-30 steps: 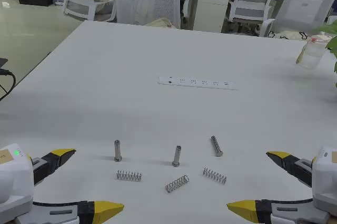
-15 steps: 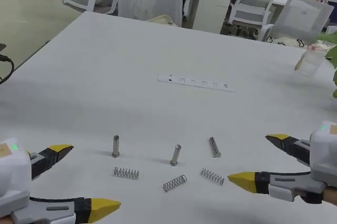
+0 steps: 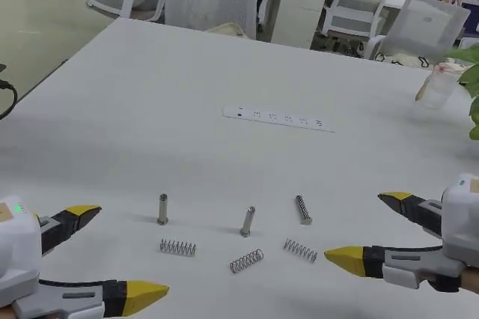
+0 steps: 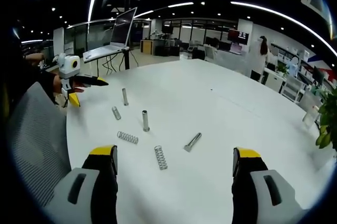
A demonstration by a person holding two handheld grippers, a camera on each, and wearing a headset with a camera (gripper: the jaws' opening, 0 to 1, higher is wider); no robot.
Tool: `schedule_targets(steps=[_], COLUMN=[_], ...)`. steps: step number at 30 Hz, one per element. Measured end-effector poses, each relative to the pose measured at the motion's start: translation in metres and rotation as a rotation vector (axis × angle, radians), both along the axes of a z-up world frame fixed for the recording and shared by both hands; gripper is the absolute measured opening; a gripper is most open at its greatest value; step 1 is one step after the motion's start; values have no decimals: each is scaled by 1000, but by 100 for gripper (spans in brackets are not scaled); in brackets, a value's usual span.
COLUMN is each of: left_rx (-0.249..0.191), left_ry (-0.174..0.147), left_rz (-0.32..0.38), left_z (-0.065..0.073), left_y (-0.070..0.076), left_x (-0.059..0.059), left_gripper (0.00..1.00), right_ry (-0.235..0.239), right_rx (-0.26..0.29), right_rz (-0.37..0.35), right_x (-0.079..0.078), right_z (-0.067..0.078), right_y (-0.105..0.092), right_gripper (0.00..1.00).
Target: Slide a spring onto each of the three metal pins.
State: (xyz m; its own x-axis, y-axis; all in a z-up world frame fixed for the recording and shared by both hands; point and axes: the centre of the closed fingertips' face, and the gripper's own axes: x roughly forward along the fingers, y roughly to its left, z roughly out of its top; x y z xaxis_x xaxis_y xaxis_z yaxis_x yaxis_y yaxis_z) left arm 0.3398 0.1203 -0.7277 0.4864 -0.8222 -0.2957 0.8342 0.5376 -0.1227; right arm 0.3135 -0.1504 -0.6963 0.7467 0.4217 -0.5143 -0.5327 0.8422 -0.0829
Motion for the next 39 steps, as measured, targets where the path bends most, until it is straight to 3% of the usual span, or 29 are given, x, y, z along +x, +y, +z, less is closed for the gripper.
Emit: schedule_targets(steps=[19, 39], left_rx=[5, 4], left_ry=[11, 11], left_rz=[-15, -12], left_z=[-2, -3], left_y=[-5, -6], left_x=[-1, -1], left_gripper=[99, 99], right_ry=[16, 24], right_rx=[-3, -9], right_rz=[-4, 6], right_x=[-2, 6], right_z=[-3, -5], right_y=[1, -1], right_gripper=[89, 88])
